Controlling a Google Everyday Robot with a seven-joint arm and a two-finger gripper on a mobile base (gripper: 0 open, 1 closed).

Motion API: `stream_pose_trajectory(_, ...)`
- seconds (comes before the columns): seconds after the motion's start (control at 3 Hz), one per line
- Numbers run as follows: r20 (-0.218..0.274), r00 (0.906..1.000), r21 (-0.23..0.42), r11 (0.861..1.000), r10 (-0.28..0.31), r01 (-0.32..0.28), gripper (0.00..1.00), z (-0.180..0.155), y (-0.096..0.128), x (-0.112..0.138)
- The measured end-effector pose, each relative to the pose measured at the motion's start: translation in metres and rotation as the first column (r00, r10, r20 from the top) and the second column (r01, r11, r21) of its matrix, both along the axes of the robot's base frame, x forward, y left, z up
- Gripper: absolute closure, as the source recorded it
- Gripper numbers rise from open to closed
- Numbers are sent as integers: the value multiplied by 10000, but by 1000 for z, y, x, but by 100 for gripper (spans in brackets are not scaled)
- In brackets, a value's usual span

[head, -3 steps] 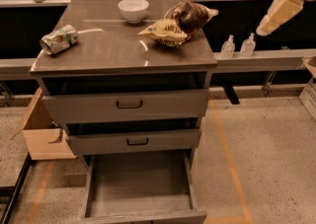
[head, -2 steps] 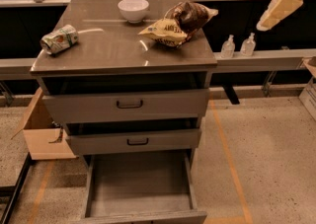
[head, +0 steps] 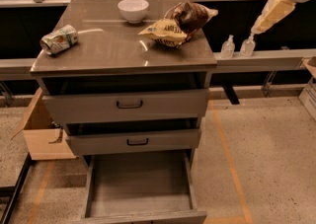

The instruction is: Place brown chip bag into bottom drawer

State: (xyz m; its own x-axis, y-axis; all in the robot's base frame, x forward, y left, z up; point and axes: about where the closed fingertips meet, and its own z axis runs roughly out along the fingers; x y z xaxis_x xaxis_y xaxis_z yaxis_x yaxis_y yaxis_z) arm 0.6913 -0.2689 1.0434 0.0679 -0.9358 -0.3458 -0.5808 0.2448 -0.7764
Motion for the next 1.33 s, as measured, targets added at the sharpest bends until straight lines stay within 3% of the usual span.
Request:
stream_pose_trajectory(0.33, 396, 9891, -186, 9898, 1419, -1413, 0, -14, 17, 25)
stream_pose_trajectory(0.67, 699, 9561, -797, 9570, 2846, -2790, 0, -30, 41, 45)
stream_pose_trajectory(1.33, 933, 8821, -1909, 8778, 4618, -4393, 0, -49, 80, 86)
